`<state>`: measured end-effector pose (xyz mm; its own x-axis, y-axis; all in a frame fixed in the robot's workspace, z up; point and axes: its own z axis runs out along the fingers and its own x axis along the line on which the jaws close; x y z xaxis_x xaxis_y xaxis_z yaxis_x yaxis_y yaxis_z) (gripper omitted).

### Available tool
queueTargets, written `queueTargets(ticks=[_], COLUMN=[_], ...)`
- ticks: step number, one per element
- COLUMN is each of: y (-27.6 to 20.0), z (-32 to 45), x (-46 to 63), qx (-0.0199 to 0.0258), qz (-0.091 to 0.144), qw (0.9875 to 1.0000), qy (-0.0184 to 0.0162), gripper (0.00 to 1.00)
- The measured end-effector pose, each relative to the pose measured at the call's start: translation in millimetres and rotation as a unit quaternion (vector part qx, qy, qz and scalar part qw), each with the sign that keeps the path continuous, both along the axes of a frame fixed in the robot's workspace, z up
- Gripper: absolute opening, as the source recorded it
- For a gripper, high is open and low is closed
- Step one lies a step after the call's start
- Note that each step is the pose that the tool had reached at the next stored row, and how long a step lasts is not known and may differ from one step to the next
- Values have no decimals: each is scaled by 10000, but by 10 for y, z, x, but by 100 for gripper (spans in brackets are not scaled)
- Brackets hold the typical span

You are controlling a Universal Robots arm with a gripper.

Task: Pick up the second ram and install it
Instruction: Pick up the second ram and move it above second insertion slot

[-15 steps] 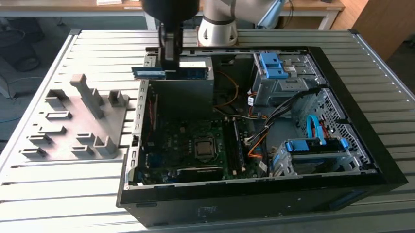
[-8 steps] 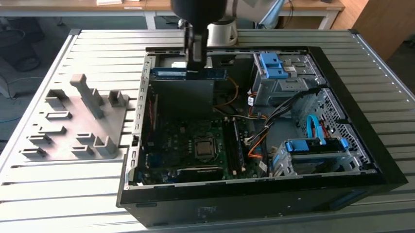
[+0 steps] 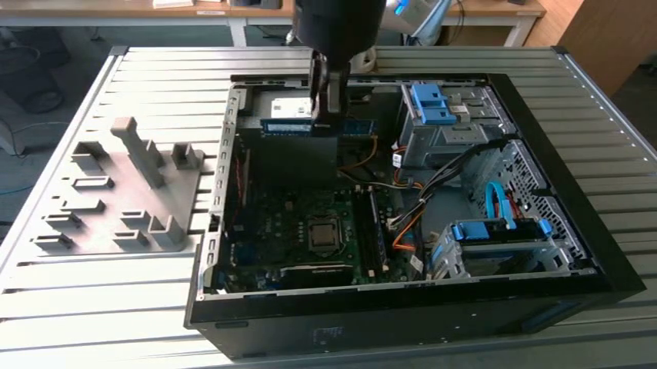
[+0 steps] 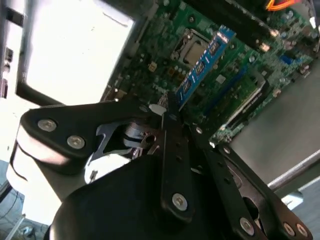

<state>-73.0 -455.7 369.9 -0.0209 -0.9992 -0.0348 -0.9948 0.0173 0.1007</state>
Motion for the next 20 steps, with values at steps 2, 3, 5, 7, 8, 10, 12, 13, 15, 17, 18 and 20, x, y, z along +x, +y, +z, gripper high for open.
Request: queueTargets(ticks=[2,3,5,7,8,10,12,13,15,17,18,20], y=[-69,-102,-170,-235,-268,-334,-392,-408,-420,-422,-423,-423], z=[-38,-55,-94,-129,-148,-184,-221,-239,-276,-311,-330,-366], x=[0,0,-1,0,0,1,9,22,86,177,223,313], qx=[4,4,6,7,8,8,9,9,10,9,9,9], qz=[-1,-2,-2,-1,-2,-2,-2,-2,-2,-2,-2,-1], qw=[10000,10000,10000,10000,10000,10000,10000,10000,10000,10000,10000,10000], qy=[-1,0,-1,-2,-3,-3,-4,-4,-4,-4,-4,-4], gripper=[14,14,14,14,14,14,14,14,14,14,14,14])
